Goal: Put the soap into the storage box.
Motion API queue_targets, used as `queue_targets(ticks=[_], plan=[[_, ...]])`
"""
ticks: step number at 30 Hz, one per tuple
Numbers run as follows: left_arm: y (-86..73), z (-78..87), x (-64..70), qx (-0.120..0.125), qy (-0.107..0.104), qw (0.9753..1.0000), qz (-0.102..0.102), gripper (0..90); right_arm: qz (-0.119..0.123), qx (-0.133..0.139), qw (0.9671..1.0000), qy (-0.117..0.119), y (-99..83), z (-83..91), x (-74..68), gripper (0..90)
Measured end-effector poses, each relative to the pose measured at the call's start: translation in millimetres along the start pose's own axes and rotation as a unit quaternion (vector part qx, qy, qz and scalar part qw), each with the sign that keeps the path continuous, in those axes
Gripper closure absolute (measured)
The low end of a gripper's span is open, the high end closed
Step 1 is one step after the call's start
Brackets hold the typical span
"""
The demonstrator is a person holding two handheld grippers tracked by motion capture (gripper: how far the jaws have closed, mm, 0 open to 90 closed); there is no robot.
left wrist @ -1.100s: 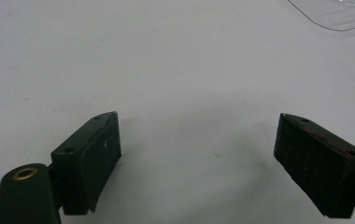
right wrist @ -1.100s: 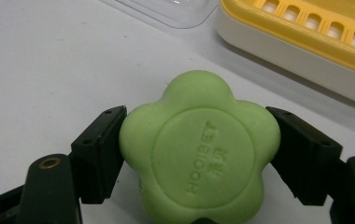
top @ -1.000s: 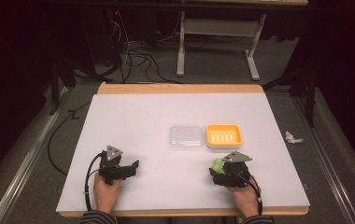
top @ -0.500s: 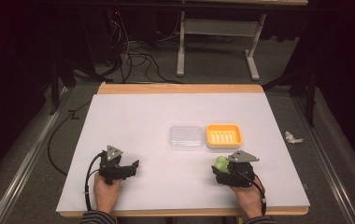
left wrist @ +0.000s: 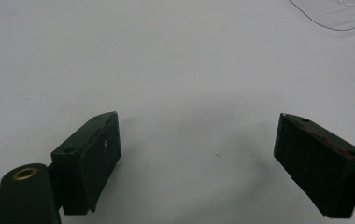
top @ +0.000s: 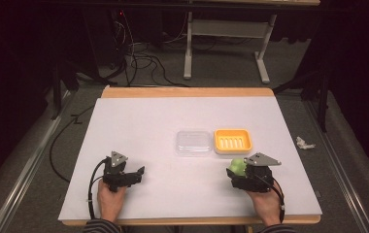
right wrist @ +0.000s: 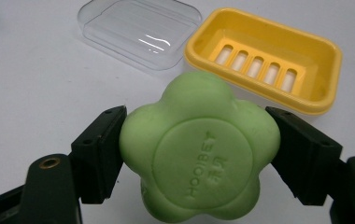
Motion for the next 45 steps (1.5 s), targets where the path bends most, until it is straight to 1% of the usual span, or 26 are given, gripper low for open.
queue_targets(ticks=[5,6,8,10,13,19,22,23,25,27,32,38,39,45], plan=[[-0.1,-0.1,0.0,-0.001,0.0,1.0,0.0,15.4,-0.003,0.004,1.0,-0.001,2.5,6.0,5.0,25.3],[-0.1,-0.2,0.0,-0.001,0.0,1.0,0.0,15.4,-0.009,0.005,0.9999,-0.002,3.9,9.1,7.1,25.3],[-0.2,-0.4,0.2,-0.002,0.0,1.0,0.0,15.4,-0.008,0.007,0.9999,-0.004,5.7,10.6,9.5,25.3],[-0.5,-0.3,0.0,-0.002,0.001,1.0,-0.003,15.4,-0.01,0.009,0.9999,-0.004,8.5,11.3,11.8,25.3],[-0.3,-0.2,0.3,-0.001,0.0,1.0,0.0,15.4,-0.014,0.008,0.9999,-0.002,13.0,10.5,14.5,25.3],[-0.3,-0.2,-0.1,-0.002,0.0,1.0,-0.001,15.4,-0.017,0.012,0.9998,0.0,21.7,6.3,19.9,25.3],[0.0,-0.1,0.3,0.0,0.0,1.0,0.002,15.4,-0.02,0.014,0.9997,0.004,24.4,5.9,22.2,25.3],[-0.1,0.0,0.2,0.0,0.0,1.0,0.001,15.4,-0.026,0.019,0.9995,0.009,27.4,6.5,24.6,25.3],[-0.2,0.0,0.4,-0.001,-0.001,1.0,0.001,15.4,-0.029,0.019,0.9994,0.006,29.2,6.5,26.6,25.3],[-0.1,0.2,0.5,-0.001,-0.001,1.0,0.001,15.4,-0.026,0.016,0.9995,0.0,30.5,5.9,29.3,25.3],[-0.1,0.3,0.1,-0.001,-0.001,1.0,-0.001,15.4,-0.036,0.015,0.9992,0.001,32.3,3.3,35.8,25.3],[-0.1,0.1,0.4,-0.001,-0.001,1.0,0.001,15.4,-0.048,0.023,0.9986,0.004,36.3,2.9,43.3,25.3],[-0.2,0.0,0.1,-0.001,-0.001,1.0,0.0,15.4,-0.053,0.026,0.9982,0.004,37.0,2.8,44.3,25.3],[-0.1,0.0,0.4,-0.001,-0.001,1.0,0.001,15.4,-0.057,0.02,0.9982,0.002,41.6,0.6,50.1,25.3]])
Point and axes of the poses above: each handheld gripper's, and its own axes: z roughly backward along the jaws, y roughly out of its top, x roughly to its right, the point moved 4 cm from there along -z, roughly forward along the jaws, and after that the axes turned 10 degrees about y, right-handed, at the moved point
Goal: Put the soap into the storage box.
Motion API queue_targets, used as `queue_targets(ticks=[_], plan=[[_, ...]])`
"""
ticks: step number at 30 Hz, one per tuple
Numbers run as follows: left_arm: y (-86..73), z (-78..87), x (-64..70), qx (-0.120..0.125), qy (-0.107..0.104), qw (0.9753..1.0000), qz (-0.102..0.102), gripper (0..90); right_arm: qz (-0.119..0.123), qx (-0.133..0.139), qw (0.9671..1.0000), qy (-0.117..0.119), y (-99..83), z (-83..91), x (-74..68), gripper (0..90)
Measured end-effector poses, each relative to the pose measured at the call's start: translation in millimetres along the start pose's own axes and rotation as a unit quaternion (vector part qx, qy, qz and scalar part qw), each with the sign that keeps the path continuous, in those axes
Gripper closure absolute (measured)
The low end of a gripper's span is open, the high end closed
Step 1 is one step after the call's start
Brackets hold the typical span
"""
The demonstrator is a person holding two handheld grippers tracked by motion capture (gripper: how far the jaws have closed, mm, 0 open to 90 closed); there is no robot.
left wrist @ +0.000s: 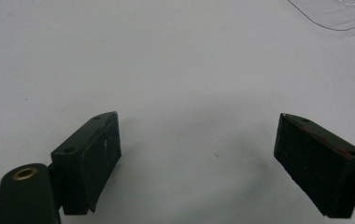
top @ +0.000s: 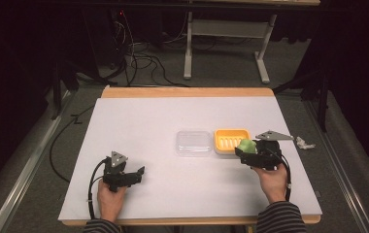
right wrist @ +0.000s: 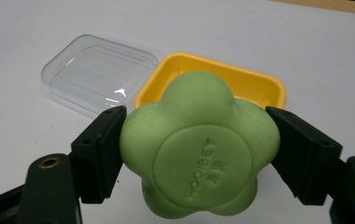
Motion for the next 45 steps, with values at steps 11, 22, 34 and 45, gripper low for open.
queue_targets(ticks=[11,22,34,45], plan=[[0.3,0.7,-0.1,0.0,-0.003,1.0,0.001,15.3,-0.008,-0.007,0.9999,-0.013,14.3,-9.9,9.0,25.2],[1.0,1.0,-0.3,0.003,-0.005,1.0,0.004,15.3,-0.025,-0.018,0.9994,-0.018,18.7,-28.1,15.9,25.2],[1.0,0.9,-0.5,0.003,-0.004,1.0,0.004,15.3,-0.027,-0.044,0.9981,-0.033,21.7,-46.0,22.2,25.2],[1.4,1.1,-0.7,0.005,-0.003,1.0,0.005,15.3,-0.023,-0.072,0.996,-0.047,24.0,-62.5,24.4,25.2]])
Point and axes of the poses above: each handheld gripper's, and its own axes: z roughly backward along the jaws, y roughly out of its top, x roughly to its right, the point moved 4 cm from there along -z, roughly forward along the jaws, and after that the axes turned 10 degrees about y, right-handed, at the moved point
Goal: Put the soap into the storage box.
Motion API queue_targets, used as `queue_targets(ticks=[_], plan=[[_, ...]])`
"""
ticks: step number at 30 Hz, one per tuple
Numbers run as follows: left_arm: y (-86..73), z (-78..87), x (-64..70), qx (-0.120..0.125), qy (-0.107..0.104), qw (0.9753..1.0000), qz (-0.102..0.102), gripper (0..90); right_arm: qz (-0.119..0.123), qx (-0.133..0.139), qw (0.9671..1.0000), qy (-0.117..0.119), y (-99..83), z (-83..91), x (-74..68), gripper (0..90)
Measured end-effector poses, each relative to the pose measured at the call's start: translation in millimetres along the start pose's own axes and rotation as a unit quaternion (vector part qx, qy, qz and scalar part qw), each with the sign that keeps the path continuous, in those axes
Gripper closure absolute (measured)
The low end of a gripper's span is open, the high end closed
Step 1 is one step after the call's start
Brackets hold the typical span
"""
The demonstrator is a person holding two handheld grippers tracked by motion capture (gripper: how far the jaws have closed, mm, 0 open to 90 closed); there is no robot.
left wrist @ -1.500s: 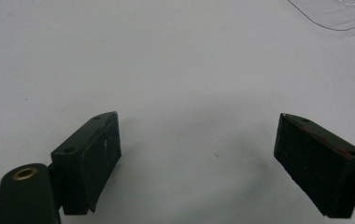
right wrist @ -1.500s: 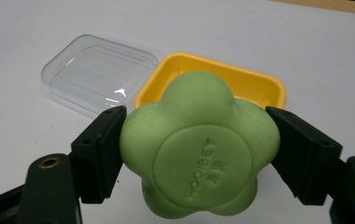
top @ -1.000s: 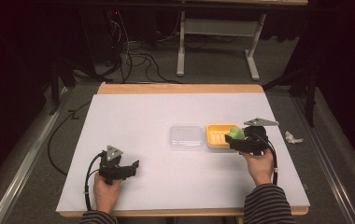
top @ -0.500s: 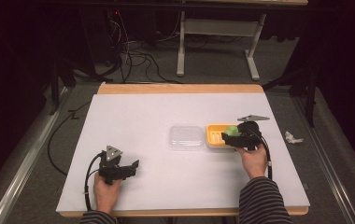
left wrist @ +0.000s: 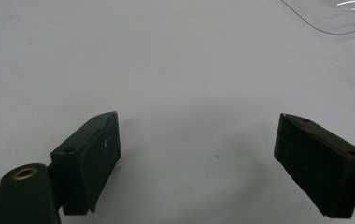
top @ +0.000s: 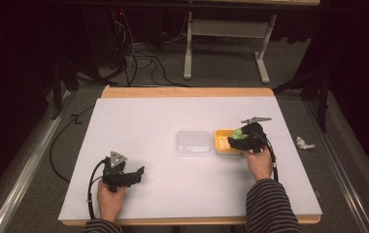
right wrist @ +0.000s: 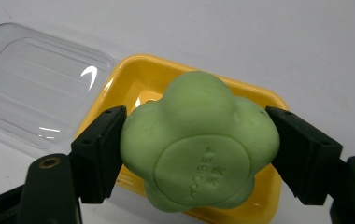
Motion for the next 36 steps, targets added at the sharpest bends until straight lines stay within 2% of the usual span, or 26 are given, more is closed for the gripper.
queue_targets(ticks=[14,24,32,36], plan=[[0.4,0.7,-0.6,-0.003,-0.001,1.0,0.0,15.3,-0.003,-0.025,0.9997,-0.002,1.8,-15.0,-0.1,25.1],[0.6,0.7,-0.9,-0.002,-0.001,1.0,0.001,15.3,0.004,-0.043,0.999,-0.01,0.9,-23.8,-0.7,24.8],[0.5,0.9,-1.0,-0.002,-0.001,1.0,-0.001,15.3,0.002,-0.038,0.9992,-0.015,1.9,-25.9,0.2,24.6],[0.7,0.8,-1.0,-0.001,0.0,1.0,0.001,15.3,0.003,-0.043,0.9988,-0.025,1.2,-29.1,1.1,24.5]])
Point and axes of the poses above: each handheld gripper's, and its own axes: z roughly backward along the jaws, y roughly out of its top, x roughly to its right, the point moved 4 cm from there along -z, roughly forward along the jaws, and after that the axes turned 10 degrees about y, right-handed, at the moved point
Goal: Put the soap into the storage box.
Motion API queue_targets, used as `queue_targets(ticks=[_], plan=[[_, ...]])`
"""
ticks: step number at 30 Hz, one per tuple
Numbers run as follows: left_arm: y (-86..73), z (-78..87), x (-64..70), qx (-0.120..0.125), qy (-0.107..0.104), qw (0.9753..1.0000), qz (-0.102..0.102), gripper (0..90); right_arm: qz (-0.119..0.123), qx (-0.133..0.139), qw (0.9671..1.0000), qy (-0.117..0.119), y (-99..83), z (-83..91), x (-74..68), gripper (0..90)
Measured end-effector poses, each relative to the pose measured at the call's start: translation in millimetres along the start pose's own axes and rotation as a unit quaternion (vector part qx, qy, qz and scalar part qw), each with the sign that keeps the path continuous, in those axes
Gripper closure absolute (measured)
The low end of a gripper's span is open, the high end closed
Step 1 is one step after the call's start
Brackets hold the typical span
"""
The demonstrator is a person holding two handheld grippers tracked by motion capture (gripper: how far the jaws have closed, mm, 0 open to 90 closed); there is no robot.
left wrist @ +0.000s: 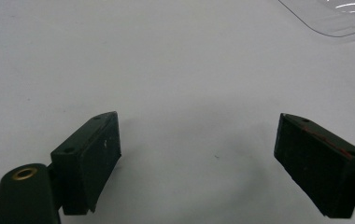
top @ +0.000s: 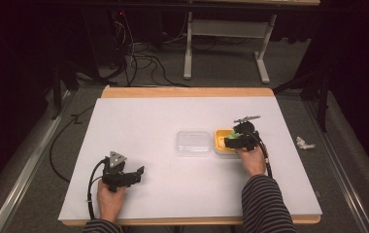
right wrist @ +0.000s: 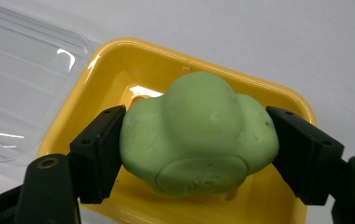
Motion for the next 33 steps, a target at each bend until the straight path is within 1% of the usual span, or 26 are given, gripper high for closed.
queue_targets(ticks=[3,8,9,13,15,16,21,26,28,30,33], plan=[[0.4,0.2,0.0,0.002,-0.001,1.0,0.001,15.3,-0.005,-0.001,1.0,0.0,-0.3,-1.4,1.5,24.5],[0.1,0.1,0.0,0.0,0.0,1.0,0.0,15.3,-0.006,0.001,1.0,-0.004,0.0,-2.3,1.2,24.4],[0.3,-0.2,0.3,0.002,0.0,1.0,0.004,15.3,-0.008,0.002,1.0,-0.003,-0.1,-2.9,1.3,24.3],[0.1,0.1,0.0,0.001,0.0,1.0,0.0,15.3,-0.009,-0.007,0.9999,0.002,-1.2,-5.0,1.5,23.0],[0.2,-0.4,0.3,0.001,0.0,1.0,0.003,15.3,-0.011,-0.007,0.9999,0.003,-1.6,-5.4,1.5,22.7],[-0.1,-0.2,0.0,-0.001,-0.001,1.0,0.0,15.3,-0.011,-0.007,0.9999,0.004,-1.8,-5.6,1.5,22.8],[0.0,-0.1,0.0,0.0,0.0,1.0,0.001,15.3,-0.011,-0.01,0.9999,0.008,-2.7,-7.9,0.0,22.5],[-0.1,-0.3,0.4,-0.001,-0.001,1.0,0.002,15.3,-0.012,-0.003,0.9999,0.008,-3.4,-6.3,-0.1,22.8],[-0.3,-0.1,0.0,-0.002,-0.001,1.0,-0.002,15.3,-0.012,-0.001,0.9999,0.01,-3.8,-4.8,0.0,22.8],[-0.1,-0.3,0.4,-0.001,0.0,1.0,0.002,15.3,-0.01,0.003,0.9999,0.01,-4.1,-3.0,0.0,22.9],[-0.2,0.1,0.1,-0.002,-0.001,1.0,-0.002,15.3,-0.01,0.011,0.9998,0.01,-3.7,1.1,0.3,23.0]])
Point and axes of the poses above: each handheld gripper's, and its own axes: z roughly backward along the jaws, y roughly out of its top, x roughly to its right, the point moved 4 cm from there along -z, roughly forward along the jaws, and after that the axes turned 10 degrees about y, right-handed, at the moved point
